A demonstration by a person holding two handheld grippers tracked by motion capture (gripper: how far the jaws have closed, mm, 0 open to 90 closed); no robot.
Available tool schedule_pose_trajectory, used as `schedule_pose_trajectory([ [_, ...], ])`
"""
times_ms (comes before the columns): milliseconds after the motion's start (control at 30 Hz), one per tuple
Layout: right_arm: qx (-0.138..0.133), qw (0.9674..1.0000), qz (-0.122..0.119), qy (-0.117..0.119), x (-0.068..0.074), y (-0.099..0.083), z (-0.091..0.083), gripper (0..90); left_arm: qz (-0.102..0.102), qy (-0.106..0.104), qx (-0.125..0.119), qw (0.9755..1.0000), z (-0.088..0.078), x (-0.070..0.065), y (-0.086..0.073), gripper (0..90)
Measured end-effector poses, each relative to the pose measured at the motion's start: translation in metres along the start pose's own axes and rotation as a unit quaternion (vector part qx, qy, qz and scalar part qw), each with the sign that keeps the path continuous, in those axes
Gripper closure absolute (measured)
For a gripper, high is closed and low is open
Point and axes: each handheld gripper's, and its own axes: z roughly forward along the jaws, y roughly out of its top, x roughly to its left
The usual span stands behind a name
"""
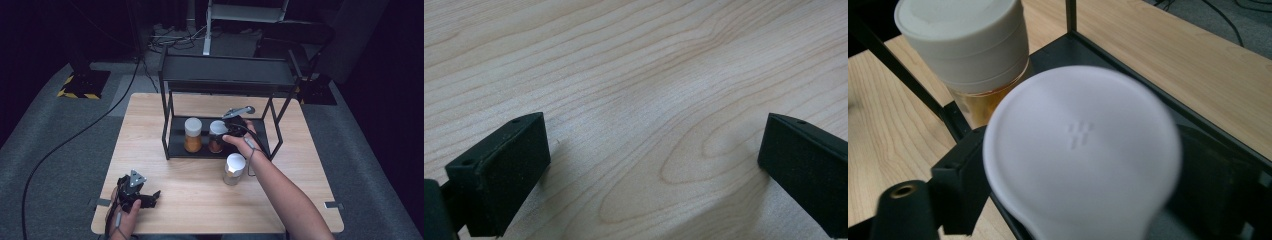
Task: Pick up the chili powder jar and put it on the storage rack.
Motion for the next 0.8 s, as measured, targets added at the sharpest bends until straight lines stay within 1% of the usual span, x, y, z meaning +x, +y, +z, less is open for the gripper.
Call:
schedule_pose_trajectory([
  [100, -0.012, 0.9999, 0.005, -0.002, -0.002, 0.002, -0.007, 15.1, 0.0, 0.0, 0.0, 1.0, 0.0, 0.0, 0.0, 0.0],
  [200, -0.027, 0.9996, 0.009, -0.001, 0.0, 0.004, -0.015, 14.4, 0.0, 0.0, 0.0, 1.0, 0.0, 0.0, 0.0, 0.0],
  [367, -0.038, 0.9992, -0.004, -0.009, 0.006, 0.007, -0.029, 14.4, 0.0, 0.0, 0.0, 1.0, 0.0, 0.0, 0.0, 0.0],
  [533, -0.049, 0.9987, -0.007, -0.013, 0.012, 0.006, -0.043, 14.4, 0.0, 0.0, 0.0, 1.0, 0.0, 0.0, 0.0, 0.0],
  [800, -0.063, 0.9979, -0.014, -0.004, 0.027, 0.004, -0.065, 14.3, 0.0, 0.0, 0.0, 1.0, 0.0, 0.0, 0.0, 0.0],
])
